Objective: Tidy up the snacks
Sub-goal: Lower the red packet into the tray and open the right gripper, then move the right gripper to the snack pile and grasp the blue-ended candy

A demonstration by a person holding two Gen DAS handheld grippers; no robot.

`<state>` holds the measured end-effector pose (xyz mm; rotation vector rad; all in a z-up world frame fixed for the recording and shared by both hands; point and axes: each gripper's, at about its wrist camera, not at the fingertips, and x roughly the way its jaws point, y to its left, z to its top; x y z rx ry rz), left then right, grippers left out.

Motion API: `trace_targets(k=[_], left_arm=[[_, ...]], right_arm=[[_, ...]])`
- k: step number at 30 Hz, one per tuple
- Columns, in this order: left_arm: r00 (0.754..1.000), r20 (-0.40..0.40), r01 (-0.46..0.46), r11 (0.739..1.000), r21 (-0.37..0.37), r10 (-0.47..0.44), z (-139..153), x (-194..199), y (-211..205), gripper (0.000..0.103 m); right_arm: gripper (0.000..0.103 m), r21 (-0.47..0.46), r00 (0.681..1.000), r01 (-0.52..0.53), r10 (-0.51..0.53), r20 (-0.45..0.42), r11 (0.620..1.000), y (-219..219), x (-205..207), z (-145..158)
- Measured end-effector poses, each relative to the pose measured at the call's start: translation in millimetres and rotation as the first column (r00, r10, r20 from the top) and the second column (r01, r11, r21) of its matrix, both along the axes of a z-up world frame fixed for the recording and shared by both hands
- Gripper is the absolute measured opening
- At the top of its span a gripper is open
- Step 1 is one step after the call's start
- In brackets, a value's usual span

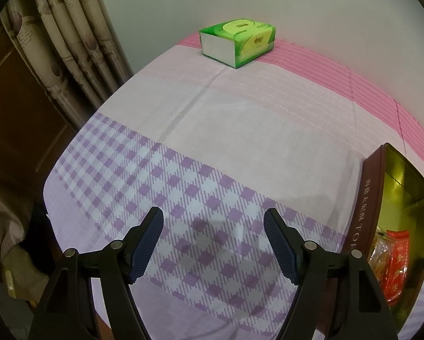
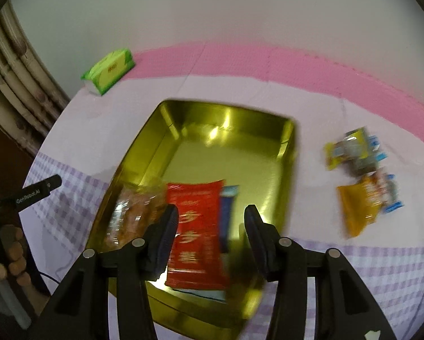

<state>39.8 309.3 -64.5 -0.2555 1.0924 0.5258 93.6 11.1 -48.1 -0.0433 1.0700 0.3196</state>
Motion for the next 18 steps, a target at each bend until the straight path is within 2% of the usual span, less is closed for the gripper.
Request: trace_targets(k=[2, 6, 12, 18], left_arm=[[1.000, -0.001, 0.001, 1.000, 0.003, -0.001, 0, 0, 0, 0.074], [1.000, -0.006, 0.013, 1.000, 0.015, -0.013, 0, 1, -5, 0.074], [0.999, 0.017, 0.036, 0.999, 0.021, -0.036, 3, 1, -14, 0.074], [0.997, 0.035, 0.072, 0.996, 0.058, -0.074, 3, 3, -26, 0.074]], right_arm=[[0.047, -0.024, 1.000, 0.009, -0.008, 0.024, 1.000, -19, 5, 6], [0.048, -0.078, 0.994, 0.100, -0.096, 0.056, 0.992, -79, 16, 10], [0.048, -0.193, 0.977, 0.212, -0.200, 0.080, 0.958, -159, 37, -7], [0.048, -0.207, 0.978, 0.206, -0.195, 0.070, 0.957, -199, 48, -26]])
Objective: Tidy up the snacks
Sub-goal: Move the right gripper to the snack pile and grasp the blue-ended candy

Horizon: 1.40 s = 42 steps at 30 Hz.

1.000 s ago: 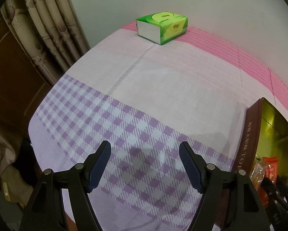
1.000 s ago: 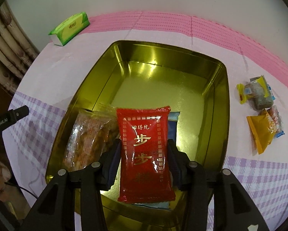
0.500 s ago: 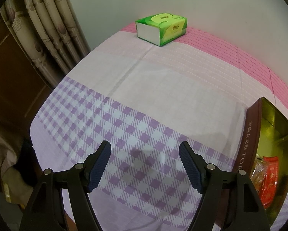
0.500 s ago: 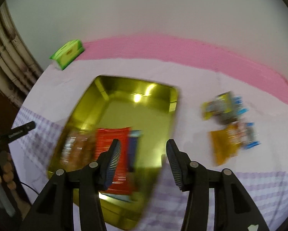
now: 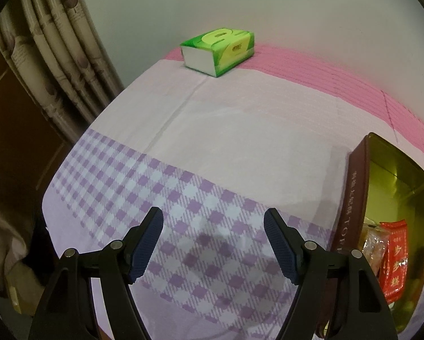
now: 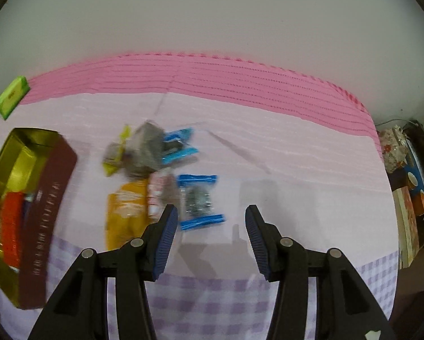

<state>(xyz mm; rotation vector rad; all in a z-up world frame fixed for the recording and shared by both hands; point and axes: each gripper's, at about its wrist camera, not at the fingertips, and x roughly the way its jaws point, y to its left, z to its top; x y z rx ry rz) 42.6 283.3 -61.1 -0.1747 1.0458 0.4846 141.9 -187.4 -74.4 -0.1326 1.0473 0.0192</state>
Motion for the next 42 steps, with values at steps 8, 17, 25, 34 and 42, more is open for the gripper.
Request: trace_targets(k=[8, 17, 25, 34, 42], left_arm=[[1.000, 0.009, 0.005, 1.000, 0.001, -0.005, 5, -5, -10, 0.074], [0.988, 0.034, 0.152, 0.988, 0.027, -0.153, 25, -3, -66, 0.080], [0.951, 0.060, 0.299, 0.952, 0.062, -0.303, 47, 13, -131, 0.082], [0.913, 0.037, 0.407, 0.914, 0.001, -0.407, 48, 27, -184, 0.082], [0.880, 0.038, 0.475, 0.878, -0.065, -0.473, 47, 40, -228, 0.082]], right_arm=[[0.047, 0.048, 0.999, -0.051, 0.052, -0.016, 0.998, -4, 28, -25], [0.043, 0.136, 0.999, -0.053, 0.052, 0.007, 0.989, -10, 29, -37], [0.042, 0.205, 0.998, -0.061, 0.057, 0.022, 0.977, -20, 22, -42], [0.036, 0.140, 0.990, -0.133, 0.126, 0.059, 0.981, -11, 17, -49], [0.036, 0.125, 0.983, -0.163, 0.151, 0.099, 0.979, -8, 25, -51]])
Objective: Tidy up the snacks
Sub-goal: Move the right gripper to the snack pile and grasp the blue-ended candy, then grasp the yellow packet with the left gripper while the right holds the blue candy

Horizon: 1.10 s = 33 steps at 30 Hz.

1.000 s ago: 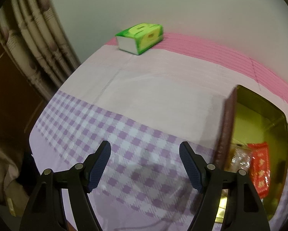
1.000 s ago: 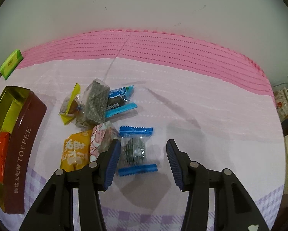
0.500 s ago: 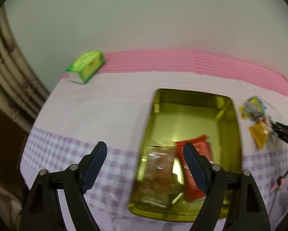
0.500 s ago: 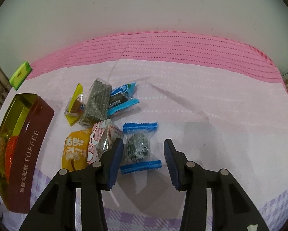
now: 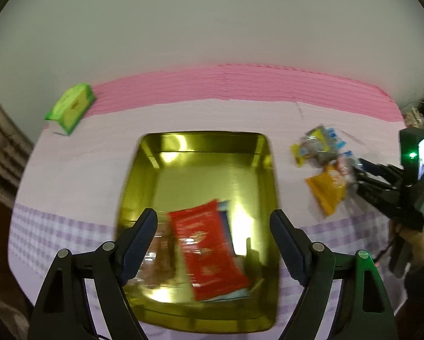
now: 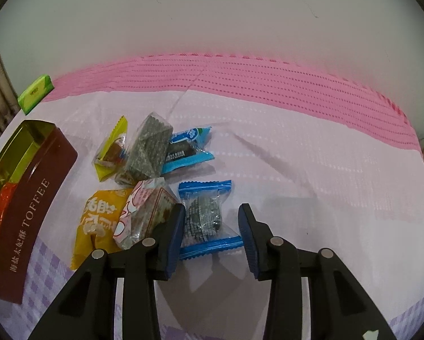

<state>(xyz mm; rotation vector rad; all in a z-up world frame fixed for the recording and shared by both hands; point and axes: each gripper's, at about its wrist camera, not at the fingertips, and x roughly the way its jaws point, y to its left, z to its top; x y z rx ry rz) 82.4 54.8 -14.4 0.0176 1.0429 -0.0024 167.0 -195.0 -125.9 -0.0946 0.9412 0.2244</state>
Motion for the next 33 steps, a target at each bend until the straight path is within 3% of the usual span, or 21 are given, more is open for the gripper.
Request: trace_targets(k=[4, 9, 22, 33], left_arm=[[0.999, -0.020, 0.038, 0.999, -0.033, -0.039, -5, 9, -26, 0.082], [0.995, -0.053, 0.075, 0.994, -0.080, -0.080, -14, 20, -52, 0.082], [0.992, -0.052, 0.115, 0.992, -0.060, -0.118, -26, 38, -99, 0.082], [0.988, -0.095, 0.117, 0.991, -0.071, -0.124, -48, 52, -121, 0.082]], right_arm=[[0.035, 0.013, 1.000, 0.021, -0.022, 0.017, 1.000, -10, -7, 1], [0.034, 0.019, 0.992, 0.124, -0.124, 0.032, 0.992, -43, -14, 0], [0.034, -0.005, 0.958, 0.281, -0.280, 0.058, 0.960, -102, -30, -2], [0.036, 0.004, 0.957, 0.286, -0.286, 0.056, 0.958, -109, -30, -2]])
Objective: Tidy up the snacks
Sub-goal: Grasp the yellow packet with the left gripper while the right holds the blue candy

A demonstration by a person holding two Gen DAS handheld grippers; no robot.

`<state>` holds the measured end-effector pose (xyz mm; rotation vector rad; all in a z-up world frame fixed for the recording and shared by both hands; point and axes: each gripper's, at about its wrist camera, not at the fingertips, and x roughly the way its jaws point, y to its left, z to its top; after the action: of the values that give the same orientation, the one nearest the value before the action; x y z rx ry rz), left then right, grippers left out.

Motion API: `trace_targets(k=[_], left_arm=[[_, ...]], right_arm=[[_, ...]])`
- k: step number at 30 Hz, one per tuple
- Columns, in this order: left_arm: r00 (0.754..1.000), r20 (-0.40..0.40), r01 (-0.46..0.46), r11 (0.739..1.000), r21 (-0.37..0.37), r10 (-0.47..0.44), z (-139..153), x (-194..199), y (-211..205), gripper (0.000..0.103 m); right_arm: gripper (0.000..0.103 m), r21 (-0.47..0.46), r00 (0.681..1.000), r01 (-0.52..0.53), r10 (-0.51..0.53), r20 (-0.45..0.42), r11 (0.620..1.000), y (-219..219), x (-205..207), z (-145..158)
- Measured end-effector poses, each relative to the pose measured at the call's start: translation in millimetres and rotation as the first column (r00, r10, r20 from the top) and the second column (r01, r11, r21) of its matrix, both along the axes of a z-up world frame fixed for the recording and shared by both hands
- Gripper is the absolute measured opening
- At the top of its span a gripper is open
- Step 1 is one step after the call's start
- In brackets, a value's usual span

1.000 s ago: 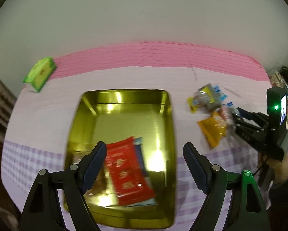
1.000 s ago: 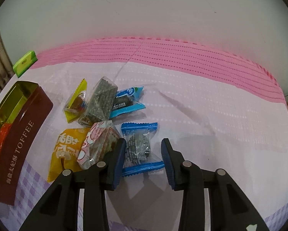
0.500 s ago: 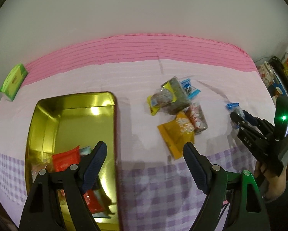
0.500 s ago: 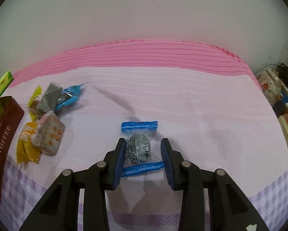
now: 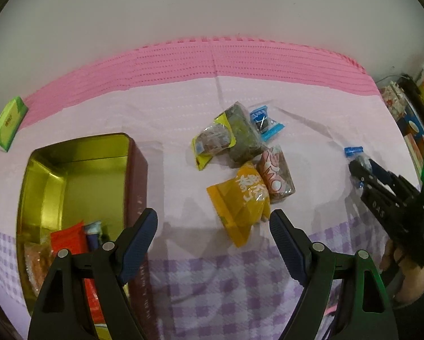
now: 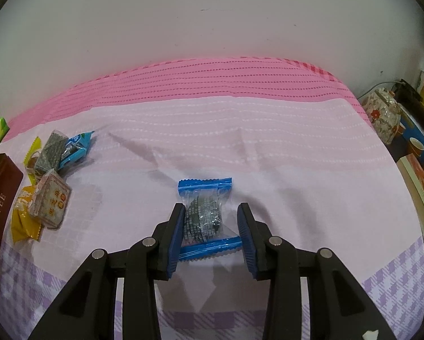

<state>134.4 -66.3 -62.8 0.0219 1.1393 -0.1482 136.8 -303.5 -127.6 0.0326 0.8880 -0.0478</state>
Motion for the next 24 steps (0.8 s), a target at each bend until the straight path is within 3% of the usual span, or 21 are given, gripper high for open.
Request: trace_targets(k=[5, 9, 18, 24], left_arm=[[1.000, -0.013, -0.012, 1.000, -0.009, 0.012, -5, 14, -9, 0.079], [0.999, -0.047, -0.021, 1.000, -0.014, 0.020, -15, 22, -13, 0.066], [0.997, -0.074, -0.026, 1.000, -0.014, 0.025, -30, 34, -21, 0.064], [0.995, -0.100, -0.010, 1.000, -0.021, 0.008, -40, 35, -21, 0.044]], right_arm=[[0.037, 0.003, 1.000, 0.000, 0.000, 0.001, 1.000, -1, 0, 0], [0.037, 0.007, 1.000, 0.000, 0.000, 0.001, 1.000, -1, 0, 0], [0.038, 0.018, 1.000, 0.001, -0.001, 0.003, 1.000, -2, 1, -1], [0.038, 0.022, 1.000, 0.001, -0.001, 0.003, 1.000, -3, 1, -1]])
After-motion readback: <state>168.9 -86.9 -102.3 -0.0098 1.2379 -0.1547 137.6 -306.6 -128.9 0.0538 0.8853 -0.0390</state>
